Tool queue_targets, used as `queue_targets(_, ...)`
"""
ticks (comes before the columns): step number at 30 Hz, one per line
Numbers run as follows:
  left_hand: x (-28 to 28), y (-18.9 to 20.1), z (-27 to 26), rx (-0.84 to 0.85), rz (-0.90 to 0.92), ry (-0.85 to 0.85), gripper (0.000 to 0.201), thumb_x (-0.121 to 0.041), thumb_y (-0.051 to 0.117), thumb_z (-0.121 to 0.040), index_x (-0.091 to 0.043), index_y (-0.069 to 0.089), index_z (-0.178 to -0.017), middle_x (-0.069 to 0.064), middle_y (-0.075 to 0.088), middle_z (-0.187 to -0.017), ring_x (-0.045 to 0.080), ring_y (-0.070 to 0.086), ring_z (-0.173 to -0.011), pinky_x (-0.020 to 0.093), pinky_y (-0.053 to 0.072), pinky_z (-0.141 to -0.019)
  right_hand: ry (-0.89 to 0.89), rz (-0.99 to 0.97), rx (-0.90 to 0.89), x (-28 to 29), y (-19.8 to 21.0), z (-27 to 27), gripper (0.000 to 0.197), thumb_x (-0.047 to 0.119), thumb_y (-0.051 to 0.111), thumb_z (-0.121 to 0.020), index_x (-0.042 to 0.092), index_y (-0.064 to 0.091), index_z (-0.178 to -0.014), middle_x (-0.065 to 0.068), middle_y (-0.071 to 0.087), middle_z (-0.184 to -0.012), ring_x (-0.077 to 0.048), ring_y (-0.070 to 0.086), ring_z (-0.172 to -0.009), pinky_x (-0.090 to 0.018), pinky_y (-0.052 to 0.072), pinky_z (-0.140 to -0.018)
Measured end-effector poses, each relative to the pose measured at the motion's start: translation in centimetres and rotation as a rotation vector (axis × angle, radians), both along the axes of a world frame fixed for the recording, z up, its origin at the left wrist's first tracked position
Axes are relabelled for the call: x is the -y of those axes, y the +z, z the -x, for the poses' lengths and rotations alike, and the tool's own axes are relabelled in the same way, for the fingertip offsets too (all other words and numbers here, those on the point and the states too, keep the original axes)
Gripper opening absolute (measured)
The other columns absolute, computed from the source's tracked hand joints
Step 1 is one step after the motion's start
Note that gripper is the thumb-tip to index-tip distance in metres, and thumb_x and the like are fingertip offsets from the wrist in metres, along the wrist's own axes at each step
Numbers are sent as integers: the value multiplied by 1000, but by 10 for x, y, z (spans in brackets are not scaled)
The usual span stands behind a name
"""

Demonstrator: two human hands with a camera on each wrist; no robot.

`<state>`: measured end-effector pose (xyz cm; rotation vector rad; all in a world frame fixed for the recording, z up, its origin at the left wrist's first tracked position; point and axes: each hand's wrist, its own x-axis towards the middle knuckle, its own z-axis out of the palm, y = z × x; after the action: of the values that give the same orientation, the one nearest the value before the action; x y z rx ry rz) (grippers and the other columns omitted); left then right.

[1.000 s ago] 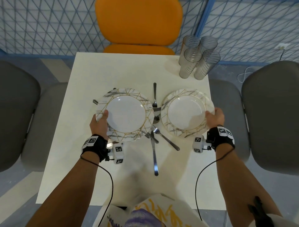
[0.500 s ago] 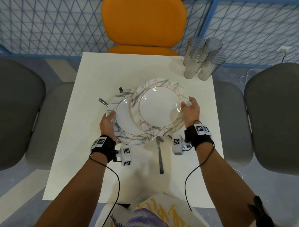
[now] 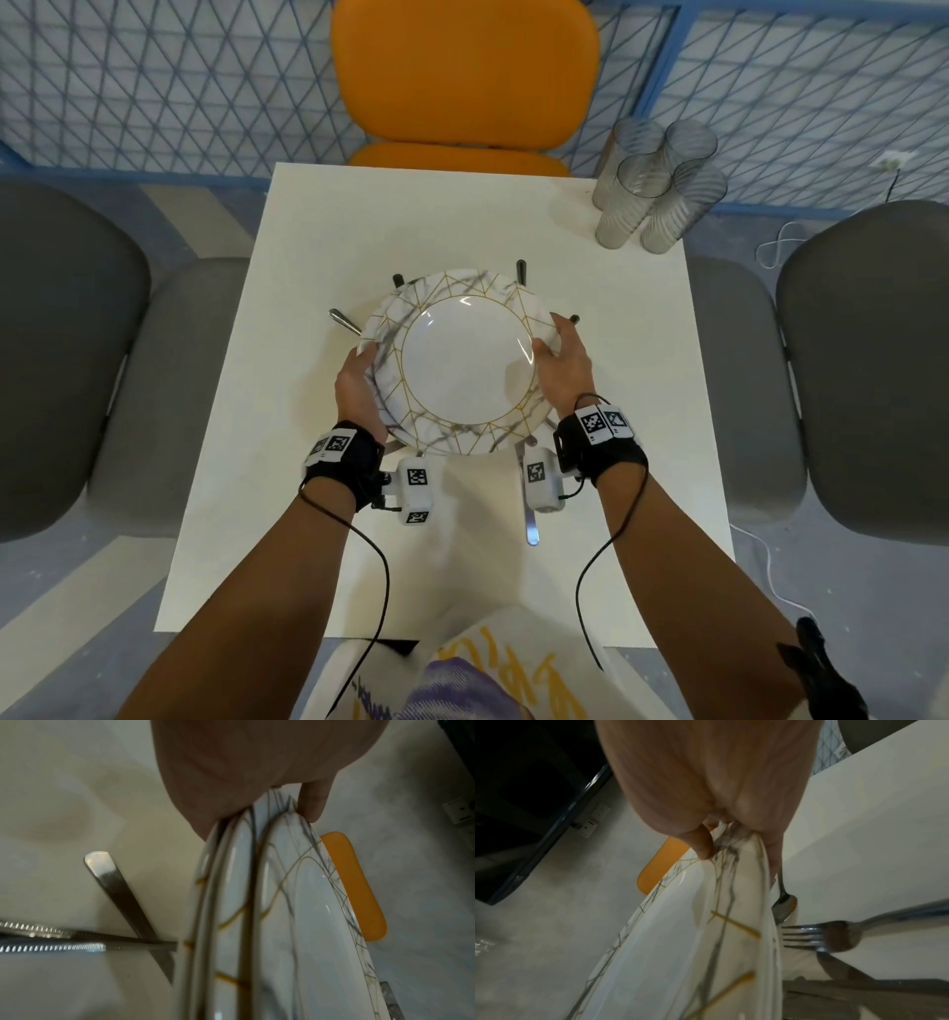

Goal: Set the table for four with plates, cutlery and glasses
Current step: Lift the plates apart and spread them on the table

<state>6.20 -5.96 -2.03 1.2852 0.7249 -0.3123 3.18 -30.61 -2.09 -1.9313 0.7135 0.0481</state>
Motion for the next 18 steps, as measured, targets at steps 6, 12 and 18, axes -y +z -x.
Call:
queue_targets(6, -17, -26, -14, -38, 122, -107, 69, -74, 74, -68, -44, 68, -130, -3, 58, -149, 29, 48, -142, 59, 35, -114, 30, -6, -35, -14, -6, 5, 55, 22, 55, -100, 23, 37, -153, -8, 47, -150, -27, 44, -139, -38, 38, -114)
queue_targets(12, 10, 3, -5, 229, -284, -259, 18, -34, 62, -100, -22, 64, -112, -7, 66, -107, 11, 60, -100, 33, 43, -91, -40, -67, -116, -1, -13, 11, 68, 37, 71, -86, 17, 42, -143, -4, 60, -128, -25, 60, -114, -39, 52, -97)
queue_targets(18, 78, 2, -5, 225, -488, -552, 31, -37, 56, -104, -13, 61, -124, -2, 66, -109, 24, 62, -104, 32, 46, -86, -191, -49, -178, 69, -24, 37, 74, 25, 83, -78, 11, 46, -140, -5, 64, -115, -26, 64, -106, -43, 55, -97)
